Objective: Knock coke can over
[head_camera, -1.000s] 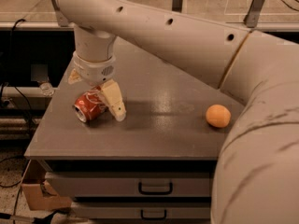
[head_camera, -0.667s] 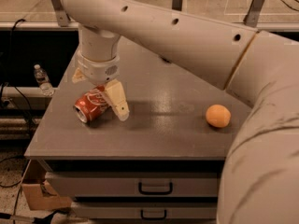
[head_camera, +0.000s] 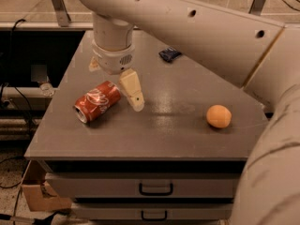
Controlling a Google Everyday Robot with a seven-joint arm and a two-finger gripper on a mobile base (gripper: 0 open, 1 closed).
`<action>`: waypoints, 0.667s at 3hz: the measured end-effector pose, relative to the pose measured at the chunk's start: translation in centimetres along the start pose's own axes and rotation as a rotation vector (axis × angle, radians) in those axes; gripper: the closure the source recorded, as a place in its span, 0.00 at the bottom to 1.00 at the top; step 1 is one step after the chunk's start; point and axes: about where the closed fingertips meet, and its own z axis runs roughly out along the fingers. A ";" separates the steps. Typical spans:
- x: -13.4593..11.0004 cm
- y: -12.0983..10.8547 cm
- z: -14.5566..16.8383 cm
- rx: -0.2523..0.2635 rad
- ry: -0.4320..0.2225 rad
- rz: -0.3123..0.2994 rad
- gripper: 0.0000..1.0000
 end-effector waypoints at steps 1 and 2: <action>2.5 1.6 0.3 -0.026 0.028 0.071 0.00; 4.7 3.4 1.7 -0.043 0.019 0.167 0.00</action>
Offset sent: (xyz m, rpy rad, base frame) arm 0.0132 -0.0881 -0.0441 -0.0349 0.0862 -0.2828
